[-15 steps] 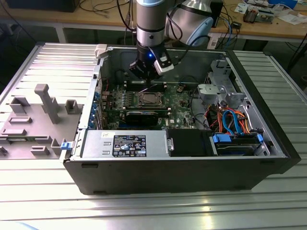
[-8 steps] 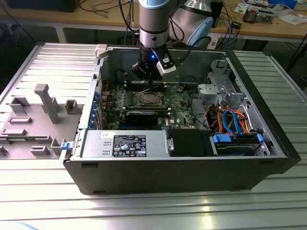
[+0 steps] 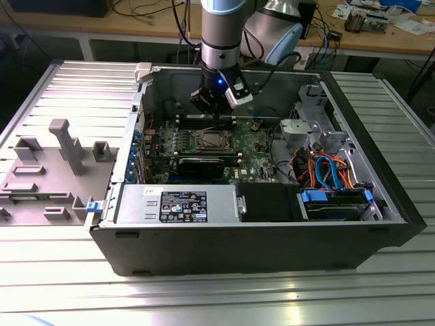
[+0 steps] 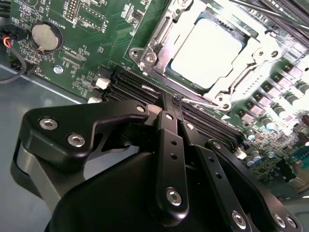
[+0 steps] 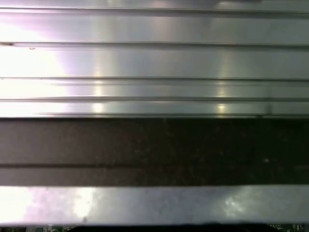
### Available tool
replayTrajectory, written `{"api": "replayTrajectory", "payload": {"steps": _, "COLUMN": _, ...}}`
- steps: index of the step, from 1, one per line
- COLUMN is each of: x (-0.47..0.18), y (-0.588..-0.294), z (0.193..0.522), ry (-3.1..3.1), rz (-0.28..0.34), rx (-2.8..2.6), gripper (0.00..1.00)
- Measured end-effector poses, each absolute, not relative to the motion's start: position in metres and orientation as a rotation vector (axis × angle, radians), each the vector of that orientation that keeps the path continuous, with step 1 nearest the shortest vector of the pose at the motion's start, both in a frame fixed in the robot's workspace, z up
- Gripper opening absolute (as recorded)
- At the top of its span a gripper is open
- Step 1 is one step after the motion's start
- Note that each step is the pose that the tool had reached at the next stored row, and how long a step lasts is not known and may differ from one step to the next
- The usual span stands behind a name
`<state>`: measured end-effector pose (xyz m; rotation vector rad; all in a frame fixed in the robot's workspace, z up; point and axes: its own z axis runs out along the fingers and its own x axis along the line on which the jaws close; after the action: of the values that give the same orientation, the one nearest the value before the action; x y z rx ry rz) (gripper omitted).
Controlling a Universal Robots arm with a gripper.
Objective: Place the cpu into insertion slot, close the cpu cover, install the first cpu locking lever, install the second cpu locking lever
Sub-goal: 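Install the first cpu locking lever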
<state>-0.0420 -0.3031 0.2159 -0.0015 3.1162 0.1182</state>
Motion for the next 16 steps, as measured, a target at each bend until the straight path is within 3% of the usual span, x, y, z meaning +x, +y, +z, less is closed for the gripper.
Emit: {"api": "replayTrajectory", "payload": {"steps": 16, "x": -0.036, "y": -0.303, "z": 0.205, "ry": 3.116, "rz": 0.118, "rx": -0.002, "gripper": 0.11}}
